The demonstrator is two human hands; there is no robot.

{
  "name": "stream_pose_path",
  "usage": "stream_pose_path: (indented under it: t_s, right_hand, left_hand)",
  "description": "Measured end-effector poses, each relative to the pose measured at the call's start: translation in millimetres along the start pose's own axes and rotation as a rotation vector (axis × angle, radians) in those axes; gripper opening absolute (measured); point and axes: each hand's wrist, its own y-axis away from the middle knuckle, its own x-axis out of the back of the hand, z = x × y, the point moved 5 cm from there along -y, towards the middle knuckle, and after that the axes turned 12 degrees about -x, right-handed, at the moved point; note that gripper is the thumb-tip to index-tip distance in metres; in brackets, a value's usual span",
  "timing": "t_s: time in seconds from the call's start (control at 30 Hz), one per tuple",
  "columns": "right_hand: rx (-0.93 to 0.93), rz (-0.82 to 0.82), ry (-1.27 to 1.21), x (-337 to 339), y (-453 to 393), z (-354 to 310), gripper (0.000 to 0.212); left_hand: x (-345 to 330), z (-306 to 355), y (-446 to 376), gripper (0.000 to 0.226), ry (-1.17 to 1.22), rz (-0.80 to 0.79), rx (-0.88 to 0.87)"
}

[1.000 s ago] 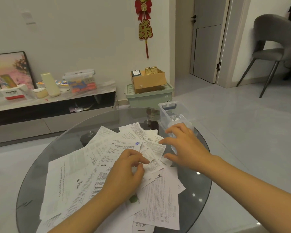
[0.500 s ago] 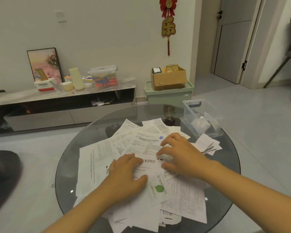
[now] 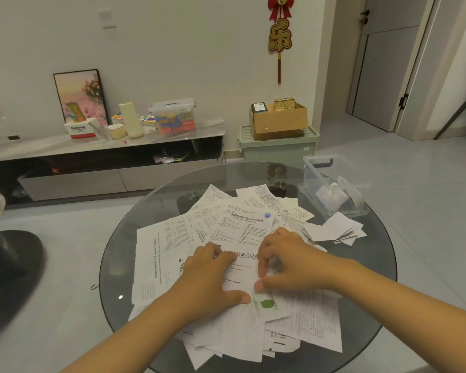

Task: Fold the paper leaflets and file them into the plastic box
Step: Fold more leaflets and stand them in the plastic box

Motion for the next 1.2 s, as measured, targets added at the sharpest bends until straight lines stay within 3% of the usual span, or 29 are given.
stream_pose_path:
  t_s: [0.17,0.33,0.53,0.63,0.8,0.97,1.07,1.17,1.2]
  right_hand:
    - [-0.085,0.063,-0.047,0,2,2,0.013]
    - [-0.41,0.169,-0.306,17,4,25,0.013]
    - [-0.555,0.175,-0.535,18,13,42,0.012]
    - [-0.574,0.2,-0.695,18,22,45,0.013]
    - [-0.544,0.036,-0.923,14,34,40,0.019]
    - [-0.51,-0.059,-1.229,14,43,34,0.019]
    - [-0.444,0.048,-1.13,21,44,31,0.022]
    - [-0.321,0.251,-0.661,27,40,27,0.026]
    - [-0.267,0.299,-0.507,28,38,24,0.025]
  left_hand:
    - [4,9,-3,0.068,0.042,0.139,-0.037]
    - [14,21,-4,0.059,0.017,0.296,-0.095]
    - [9,31,-6,0.088,-0.05,0.343,-0.188]
    - [3,32,-9,0.091,0.039,0.272,-0.207]
    - [-4,40,-9,0.065,0.141,0.176,-0.247]
    - [1,33,-13,0.008,0.359,0.335,-0.152]
    - [7,26,-12,0.016,0.422,0.377,-0.065]
    - [7,21,-14,0.011,0.458,0.372,0.015]
    - [5,18,-16,0.022,0.463,0.355,0.035]
